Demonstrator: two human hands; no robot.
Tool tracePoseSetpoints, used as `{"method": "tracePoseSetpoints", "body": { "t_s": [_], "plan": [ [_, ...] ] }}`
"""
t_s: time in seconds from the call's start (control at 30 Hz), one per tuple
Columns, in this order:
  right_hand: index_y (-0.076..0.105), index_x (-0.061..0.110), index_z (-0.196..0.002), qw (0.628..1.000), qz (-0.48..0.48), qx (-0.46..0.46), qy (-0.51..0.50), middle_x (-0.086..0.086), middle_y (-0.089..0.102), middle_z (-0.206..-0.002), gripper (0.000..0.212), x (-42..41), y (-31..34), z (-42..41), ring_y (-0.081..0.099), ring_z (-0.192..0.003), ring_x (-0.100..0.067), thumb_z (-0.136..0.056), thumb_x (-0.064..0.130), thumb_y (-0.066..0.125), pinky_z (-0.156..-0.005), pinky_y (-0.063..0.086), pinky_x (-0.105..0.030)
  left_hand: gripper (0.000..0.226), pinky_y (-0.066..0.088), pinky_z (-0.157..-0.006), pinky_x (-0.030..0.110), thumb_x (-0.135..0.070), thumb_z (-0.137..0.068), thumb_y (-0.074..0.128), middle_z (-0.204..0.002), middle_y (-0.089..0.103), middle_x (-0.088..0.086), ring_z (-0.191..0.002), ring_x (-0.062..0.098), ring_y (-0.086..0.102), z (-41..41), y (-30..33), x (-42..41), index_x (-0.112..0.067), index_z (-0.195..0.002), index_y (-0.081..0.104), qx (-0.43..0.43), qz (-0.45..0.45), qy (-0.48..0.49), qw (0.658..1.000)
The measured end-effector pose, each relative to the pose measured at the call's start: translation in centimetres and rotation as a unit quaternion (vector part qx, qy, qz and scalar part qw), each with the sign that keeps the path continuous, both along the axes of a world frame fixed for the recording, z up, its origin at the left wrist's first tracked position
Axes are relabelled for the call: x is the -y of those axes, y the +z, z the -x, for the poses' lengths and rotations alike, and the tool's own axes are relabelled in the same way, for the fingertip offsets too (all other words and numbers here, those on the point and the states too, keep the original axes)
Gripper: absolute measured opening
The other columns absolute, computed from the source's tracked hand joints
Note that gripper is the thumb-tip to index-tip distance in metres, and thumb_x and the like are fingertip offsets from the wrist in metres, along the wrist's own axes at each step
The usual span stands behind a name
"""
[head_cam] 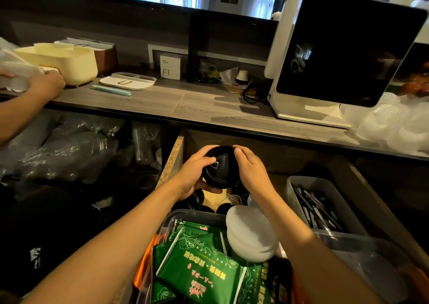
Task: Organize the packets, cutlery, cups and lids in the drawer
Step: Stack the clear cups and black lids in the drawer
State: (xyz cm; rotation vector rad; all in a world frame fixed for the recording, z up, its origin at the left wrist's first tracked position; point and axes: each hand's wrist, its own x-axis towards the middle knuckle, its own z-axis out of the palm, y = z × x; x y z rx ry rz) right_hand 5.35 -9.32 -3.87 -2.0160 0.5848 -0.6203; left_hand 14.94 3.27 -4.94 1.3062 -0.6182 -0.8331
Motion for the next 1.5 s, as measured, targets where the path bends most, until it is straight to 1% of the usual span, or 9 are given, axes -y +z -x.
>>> {"method": "tracePoseSetpoints", "body": {
  "t_s": [0.1, 0.23, 0.4, 0.6, 0.73, 0.93, 1.13, 1.33, 1.5],
  "plan": [
    [0.063, 0.019, -0.106, 0.995, -0.086, -0.040, 0.039, -0.008, 0.066, -0.104, 0.039, 0.1, -0.5, -0.2, 0.063, -0.098, -0.020, -0.105, 0.037, 0.030, -0.085, 0.054, -0.041, 0.031, 0.060, -0.061, 0.041, -0.019, -0.106, 0.041, -0.122, 0.060, 0.007, -0.104, 0.030, 0.065, 0.3, -0.1, 0.1, -0.024, -0.134, 0.052, -0.005, -0.012, -0.014, 1.000],
    [0.061, 0.011, -0.094, 0.998, 0.032, -0.045, 0.024, 0.000, 0.059, -0.081, 0.032, 0.1, -1.0, -0.3, 0.057, -0.077, -0.018, -0.106, 0.026, 0.034, -0.062, 0.042, -0.026, 0.030, 0.062, -0.066, 0.042, -0.022, -0.101, 0.055, -0.127, 0.060, 0.012, -0.111, 0.033, 0.064, 0.5, -0.4, 0.1, -0.024, -0.130, 0.053, -0.021, -0.046, -0.028, 0.998],
    [0.064, 0.009, -0.114, 0.996, 0.011, -0.058, 0.064, -0.006, 0.066, -0.099, 0.039, 0.4, -0.9, -0.4, 0.064, -0.095, -0.022, -0.105, 0.034, 0.036, -0.076, 0.051, -0.032, 0.021, 0.063, -0.067, 0.042, -0.017, -0.096, 0.064, -0.121, 0.064, 0.012, -0.108, 0.034, 0.066, -0.1, -0.5, -0.1, -0.028, -0.115, 0.060, -0.017, -0.069, -0.002, 0.997],
    [0.055, 0.003, -0.130, 0.966, -0.256, 0.003, -0.039, -0.015, 0.062, -0.123, 0.046, 2.6, 1.3, -0.8, 0.061, -0.111, -0.030, -0.104, 0.037, 0.039, -0.095, 0.050, -0.040, 0.041, 0.062, -0.062, 0.041, -0.017, -0.094, 0.068, -0.127, 0.061, 0.016, -0.098, 0.031, 0.066, -1.4, -1.1, 0.5, -0.015, -0.133, 0.053, -0.071, -0.081, 0.127, 0.986],
    [0.062, 0.016, -0.112, 0.982, -0.176, -0.050, -0.057, -0.010, 0.065, -0.120, 0.023, 5.3, 0.8, -1.4, 0.061, -0.098, -0.018, -0.098, 0.033, 0.056, -0.086, 0.053, -0.031, 0.049, 0.062, -0.063, 0.044, -0.015, -0.094, 0.067, -0.128, 0.059, 0.015, -0.098, 0.030, 0.063, -2.2, -1.3, 0.6, -0.014, -0.138, 0.047, -0.130, -0.076, 0.161, 0.975],
    [0.050, 0.004, -0.138, 0.950, 0.021, -0.310, -0.005, -0.011, 0.057, -0.134, 0.055, 8.0, -3.3, -1.9, 0.054, -0.124, -0.027, -0.091, 0.028, 0.068, -0.099, 0.045, -0.032, 0.041, 0.060, -0.066, 0.042, -0.017, -0.094, 0.068, -0.125, 0.063, 0.017, -0.103, 0.032, 0.064, -2.7, -1.8, 0.8, -0.011, -0.131, 0.053, -0.161, -0.088, 0.160, 0.970],
    [0.061, 0.012, -0.127, 0.907, 0.102, -0.406, 0.051, -0.010, 0.065, -0.123, 0.047, 10.3, -7.5, -2.6, 0.061, -0.109, -0.026, -0.084, 0.020, 0.076, -0.097, 0.049, -0.036, 0.041, 0.059, -0.066, 0.041, -0.019, -0.093, 0.069, -0.122, 0.064, 0.017, -0.103, 0.032, 0.064, -3.3, -2.5, 1.3, -0.009, -0.130, 0.055, -0.154, -0.118, 0.156, 0.969],
    [0.065, 0.008, -0.118, 0.931, 0.082, -0.352, 0.052, -0.010, 0.066, -0.112, 0.029, 10.7, -7.3, -3.4, 0.063, -0.100, -0.027, -0.090, 0.017, 0.068, -0.087, 0.054, -0.036, 0.033, 0.059, -0.071, 0.042, -0.017, -0.093, 0.069, -0.119, 0.066, 0.016, -0.100, 0.031, 0.065, -3.6, -2.7, 1.6, -0.010, -0.123, 0.057, -0.150, -0.124, 0.144, 0.970],
    [0.068, 0.006, -0.107, 0.985, 0.027, -0.162, -0.045, -0.012, 0.068, -0.097, 0.018, 10.6, -4.5, -3.7, 0.068, -0.096, -0.029, -0.089, 0.009, 0.068, -0.076, 0.059, -0.039, 0.050, 0.059, -0.060, 0.037, -0.021, -0.091, 0.071, -0.122, 0.064, 0.015, -0.102, 0.031, 0.066, -3.7, -2.9, 1.4, -0.012, -0.136, 0.050, -0.145, -0.120, 0.166, 0.968]
  ]
}}
